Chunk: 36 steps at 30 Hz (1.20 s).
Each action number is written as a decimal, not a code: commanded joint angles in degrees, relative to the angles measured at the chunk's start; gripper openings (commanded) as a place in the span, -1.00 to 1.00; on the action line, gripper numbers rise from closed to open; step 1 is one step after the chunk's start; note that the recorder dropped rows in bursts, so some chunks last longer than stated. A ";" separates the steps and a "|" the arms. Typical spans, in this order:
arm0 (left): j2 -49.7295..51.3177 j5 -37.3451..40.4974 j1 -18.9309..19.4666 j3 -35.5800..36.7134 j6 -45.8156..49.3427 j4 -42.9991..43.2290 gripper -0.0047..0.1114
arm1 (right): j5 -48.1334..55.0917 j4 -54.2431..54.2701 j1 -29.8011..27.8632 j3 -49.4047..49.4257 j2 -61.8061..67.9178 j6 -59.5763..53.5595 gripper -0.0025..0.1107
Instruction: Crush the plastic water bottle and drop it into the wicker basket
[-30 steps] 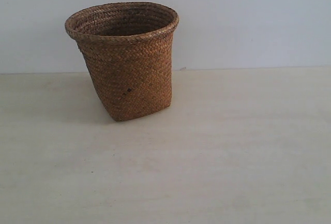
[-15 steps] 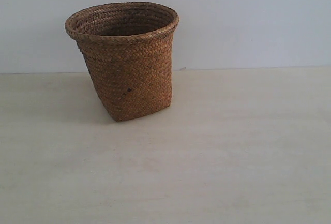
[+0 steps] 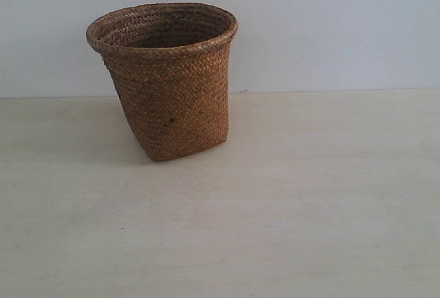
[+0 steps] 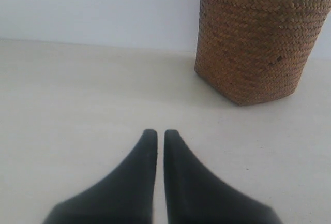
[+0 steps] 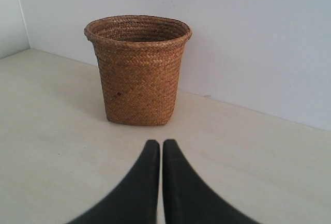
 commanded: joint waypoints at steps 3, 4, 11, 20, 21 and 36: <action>-0.22 0.28 0.22 0.21 -0.42 0.18 -0.85 | -0.43 0.16 -0.02 0.16 -0.39 -0.11 -0.96; -0.22 0.28 0.22 0.21 -0.42 0.18 -0.85 | -0.43 0.16 -0.02 0.16 -0.39 -0.11 -0.96; -0.22 0.28 0.22 0.21 -0.42 0.18 -0.85 | -0.43 0.16 -0.02 0.16 -0.39 -0.11 -0.96; -0.22 0.28 0.22 0.21 -0.42 0.18 -0.85 | -0.70 0.16 -0.02 0.16 -0.39 -0.11 -0.96; -0.22 0.28 0.22 0.21 -0.42 0.18 -0.85 | -1.05 0.16 -0.02 0.16 -0.39 -0.11 -0.96; -0.22 0.28 0.22 0.21 -0.42 0.18 -0.85 | -17.25 1.39 -2.74 12.89 -6.66 -0.94 -0.96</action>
